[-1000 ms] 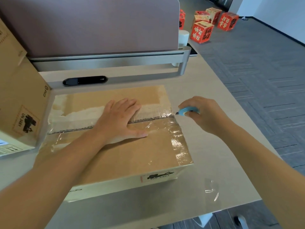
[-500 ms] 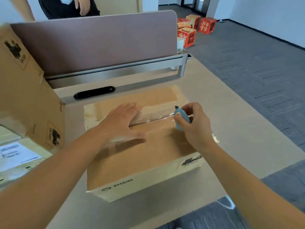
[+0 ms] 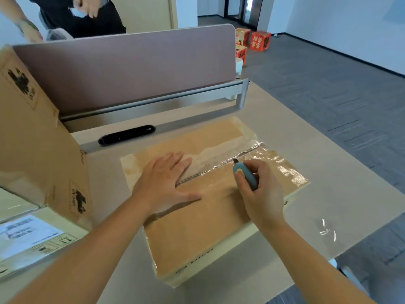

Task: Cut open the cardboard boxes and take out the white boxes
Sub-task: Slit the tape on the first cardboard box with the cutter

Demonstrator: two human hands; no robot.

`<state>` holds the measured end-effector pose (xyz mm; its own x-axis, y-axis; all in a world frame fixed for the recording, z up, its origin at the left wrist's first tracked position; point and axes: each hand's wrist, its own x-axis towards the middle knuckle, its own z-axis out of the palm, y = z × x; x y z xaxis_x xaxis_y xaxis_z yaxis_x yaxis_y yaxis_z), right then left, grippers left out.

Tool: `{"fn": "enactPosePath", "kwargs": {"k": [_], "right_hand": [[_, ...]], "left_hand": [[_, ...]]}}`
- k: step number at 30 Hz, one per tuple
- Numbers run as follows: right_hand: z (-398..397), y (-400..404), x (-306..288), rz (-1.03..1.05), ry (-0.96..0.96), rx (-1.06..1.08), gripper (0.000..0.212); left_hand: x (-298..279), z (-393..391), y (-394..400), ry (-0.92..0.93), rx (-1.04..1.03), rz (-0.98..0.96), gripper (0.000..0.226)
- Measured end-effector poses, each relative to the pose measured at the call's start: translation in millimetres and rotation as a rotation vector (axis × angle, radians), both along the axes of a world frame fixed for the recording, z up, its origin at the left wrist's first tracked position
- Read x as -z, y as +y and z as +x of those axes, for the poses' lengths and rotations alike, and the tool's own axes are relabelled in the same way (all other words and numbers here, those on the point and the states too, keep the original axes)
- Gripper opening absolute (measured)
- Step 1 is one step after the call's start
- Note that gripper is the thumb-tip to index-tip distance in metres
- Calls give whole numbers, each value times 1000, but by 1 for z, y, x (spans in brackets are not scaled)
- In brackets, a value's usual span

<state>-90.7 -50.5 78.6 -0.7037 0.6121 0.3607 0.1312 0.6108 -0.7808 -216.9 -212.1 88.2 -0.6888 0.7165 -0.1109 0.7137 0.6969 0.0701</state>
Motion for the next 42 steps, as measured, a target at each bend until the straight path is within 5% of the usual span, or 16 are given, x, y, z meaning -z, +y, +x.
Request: {"fn": "enactPosePath", "kwargs": {"k": [9,15,19,22,26,30,36,42], "right_hand": [[-15,53,-24,-119,21,-111,17],[9,64,-26,-312,131,-79,22],[22,61,-17,-375,147,-92,30],[25,52,-7,-395,137,-112,30],[22,48,-1,-396,161,-120,30],[19,52,0,-383,168,-140,29],[-5,74,-4,-361,117,-257,27],[-10,103,-15,-294,49,-338,17]], "left_hand": [[1,33,59,-58,-370,115,94],[-3,54,106,-179,-549,256,86],[-15,45,105,-186,-319,323,96],[-19,31,93,-183,-40,166,109],[-7,24,84,-89,87,-29,132],[-1,25,84,-20,48,-51,136],[-3,34,88,-51,-188,9,95],[4,55,110,-55,-460,103,94]]}}
